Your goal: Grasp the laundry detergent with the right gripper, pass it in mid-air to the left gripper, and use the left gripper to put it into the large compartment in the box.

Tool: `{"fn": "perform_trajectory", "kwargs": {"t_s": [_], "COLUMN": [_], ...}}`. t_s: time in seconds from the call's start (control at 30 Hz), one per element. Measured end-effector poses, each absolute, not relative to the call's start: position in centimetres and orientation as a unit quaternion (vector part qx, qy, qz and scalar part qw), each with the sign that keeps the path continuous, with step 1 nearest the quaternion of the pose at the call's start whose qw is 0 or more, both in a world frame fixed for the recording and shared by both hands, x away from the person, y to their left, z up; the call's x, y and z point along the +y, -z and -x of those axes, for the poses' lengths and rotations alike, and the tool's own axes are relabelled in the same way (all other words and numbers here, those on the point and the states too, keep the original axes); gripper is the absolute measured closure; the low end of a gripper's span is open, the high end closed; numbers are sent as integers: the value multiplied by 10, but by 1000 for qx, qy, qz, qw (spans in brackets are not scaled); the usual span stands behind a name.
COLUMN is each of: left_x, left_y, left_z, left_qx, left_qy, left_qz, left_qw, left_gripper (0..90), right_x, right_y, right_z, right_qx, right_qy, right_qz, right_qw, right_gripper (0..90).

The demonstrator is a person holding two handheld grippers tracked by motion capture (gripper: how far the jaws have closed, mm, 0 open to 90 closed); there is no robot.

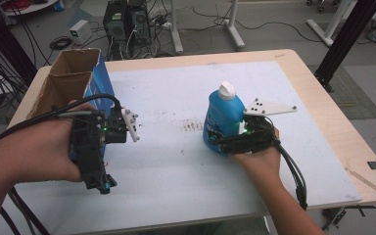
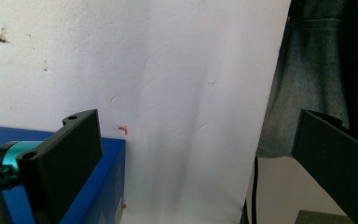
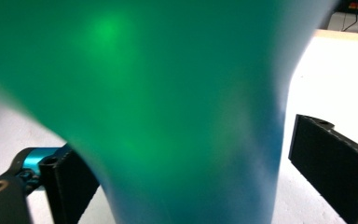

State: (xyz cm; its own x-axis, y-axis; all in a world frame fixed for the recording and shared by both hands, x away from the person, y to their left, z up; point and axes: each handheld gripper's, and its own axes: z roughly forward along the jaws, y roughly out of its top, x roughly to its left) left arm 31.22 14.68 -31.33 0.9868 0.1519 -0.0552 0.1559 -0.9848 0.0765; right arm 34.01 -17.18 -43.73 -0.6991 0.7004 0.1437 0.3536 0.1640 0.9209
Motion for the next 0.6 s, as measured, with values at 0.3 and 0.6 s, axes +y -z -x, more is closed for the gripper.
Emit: {"fn": "perform_trajectory", "kwargs": {"t_s": [0.3,0.6], "left_x": [150,150], "left_y": [313,316], "left_z": [-312,-313], "left_qx": [80,81], "left_qy": [24,28], "left_qz": [-996,-996], "left_qw": [41,40], "left_gripper": [18,18], "right_x": [-170,-172], "right_y": [438,443], "right_z": [-339,-337], "right_qx": [742,739], "right_qy": [-548,-547], "right_qz": [-347,-351], "right_qw": [169,178], "right_gripper": [169,247]}}
